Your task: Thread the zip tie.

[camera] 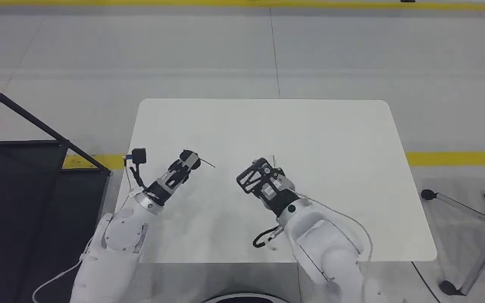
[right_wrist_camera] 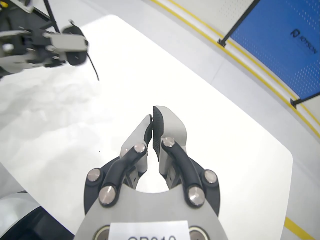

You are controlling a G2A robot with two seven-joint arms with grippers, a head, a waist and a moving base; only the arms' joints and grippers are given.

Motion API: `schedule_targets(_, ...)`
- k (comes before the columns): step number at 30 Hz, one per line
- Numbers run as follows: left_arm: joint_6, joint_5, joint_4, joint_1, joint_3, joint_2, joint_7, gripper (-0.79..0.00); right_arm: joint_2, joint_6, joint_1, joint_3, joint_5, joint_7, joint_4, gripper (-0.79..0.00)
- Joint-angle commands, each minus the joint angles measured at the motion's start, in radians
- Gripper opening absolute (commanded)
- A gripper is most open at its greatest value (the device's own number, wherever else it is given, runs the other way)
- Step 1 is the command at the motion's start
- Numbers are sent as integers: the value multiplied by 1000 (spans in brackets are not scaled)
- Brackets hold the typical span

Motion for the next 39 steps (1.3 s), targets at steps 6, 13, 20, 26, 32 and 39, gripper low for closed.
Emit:
schedule_targets(6, -122, -16, 49, -74, 40, 15, -189, -785, 38, -243, -164, 159, 50, -214, -110, -785)
schedule_targets(13, -119, 6, 46, -90, 43, 21, -224, -785, 47, -286, -199, 198, 64, -243, -124, -785)
schedule_targets(20, -119, 6, 46, -90, 43, 21, -224, -785, 47, -295, -197, 193, 75, -261, -120, -785)
schedule_targets(26, -130, -12, 55, -136, 103, 27, -342, -785, 58, -417, -129, 180, -8, -504, -70, -785)
schedule_targets(32, -155, -114, 139, -252, 188, 33, -527, -785, 71, -407, -115, 149, -215, -753, -46, -785)
schedule_targets(39, -180, -261, 205, -357, 290, 45, -632, -785, 82, -373, -97, 129, -339, -876, -17, -785)
